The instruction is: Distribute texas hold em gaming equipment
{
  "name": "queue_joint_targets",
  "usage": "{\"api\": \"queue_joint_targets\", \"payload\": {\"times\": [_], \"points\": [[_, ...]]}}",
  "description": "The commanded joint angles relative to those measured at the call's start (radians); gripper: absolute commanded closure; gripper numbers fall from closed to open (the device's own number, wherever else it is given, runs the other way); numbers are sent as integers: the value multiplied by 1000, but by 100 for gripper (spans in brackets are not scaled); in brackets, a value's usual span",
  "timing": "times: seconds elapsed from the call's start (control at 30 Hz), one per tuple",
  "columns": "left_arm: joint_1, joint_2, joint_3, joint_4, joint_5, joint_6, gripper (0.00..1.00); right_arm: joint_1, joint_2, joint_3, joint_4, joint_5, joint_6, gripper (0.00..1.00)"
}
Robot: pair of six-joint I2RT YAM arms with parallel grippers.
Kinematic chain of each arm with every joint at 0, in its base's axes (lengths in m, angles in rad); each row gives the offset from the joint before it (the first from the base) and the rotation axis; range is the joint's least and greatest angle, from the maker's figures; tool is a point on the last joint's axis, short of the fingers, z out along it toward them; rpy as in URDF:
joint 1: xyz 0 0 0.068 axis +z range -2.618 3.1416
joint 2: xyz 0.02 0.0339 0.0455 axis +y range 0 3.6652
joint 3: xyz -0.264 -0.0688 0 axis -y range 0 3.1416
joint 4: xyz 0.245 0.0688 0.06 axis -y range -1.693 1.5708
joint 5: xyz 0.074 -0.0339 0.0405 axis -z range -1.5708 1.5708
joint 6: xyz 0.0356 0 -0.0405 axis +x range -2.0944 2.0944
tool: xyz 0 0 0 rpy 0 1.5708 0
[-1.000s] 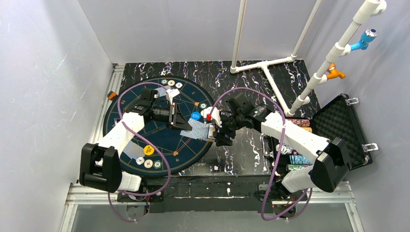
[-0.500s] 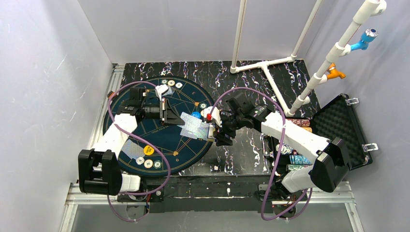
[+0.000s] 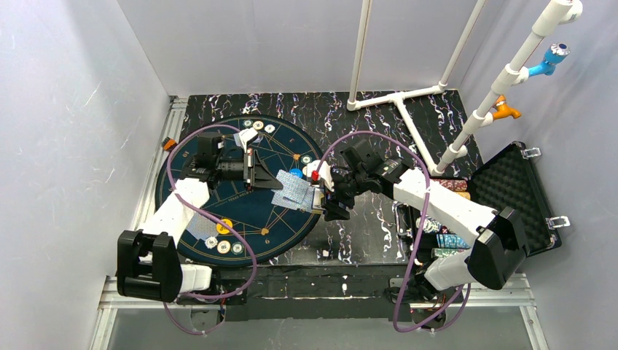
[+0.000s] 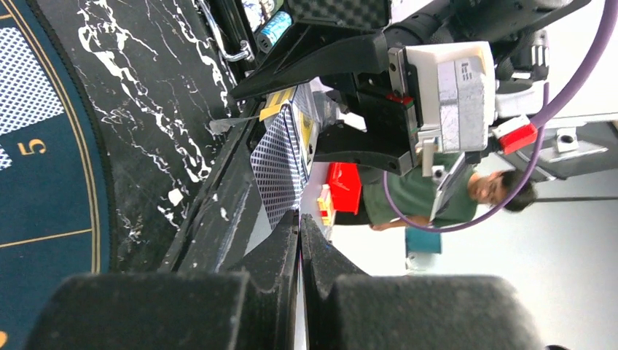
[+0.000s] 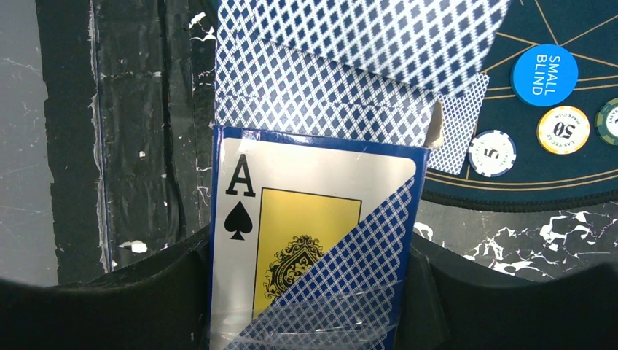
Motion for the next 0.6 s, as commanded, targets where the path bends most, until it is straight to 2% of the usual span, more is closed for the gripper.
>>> {"api": "queue_joint_targets", "payload": {"times": [0.0,0.3,0.43,0.57], "points": [[15,-57,-13,197,36,-166,100,-7,-9,43,53,-38,5,99],[172,-44,90,145,-61,-140,100,-21,-23,23,62,-41,17,99],[256,-3,191,-91,-189,45,100,-27,-21,28,66,-43,20,99],[278,39,249,-198,-304,132,100,-35,-26,27,67,-38,22,99]]}}
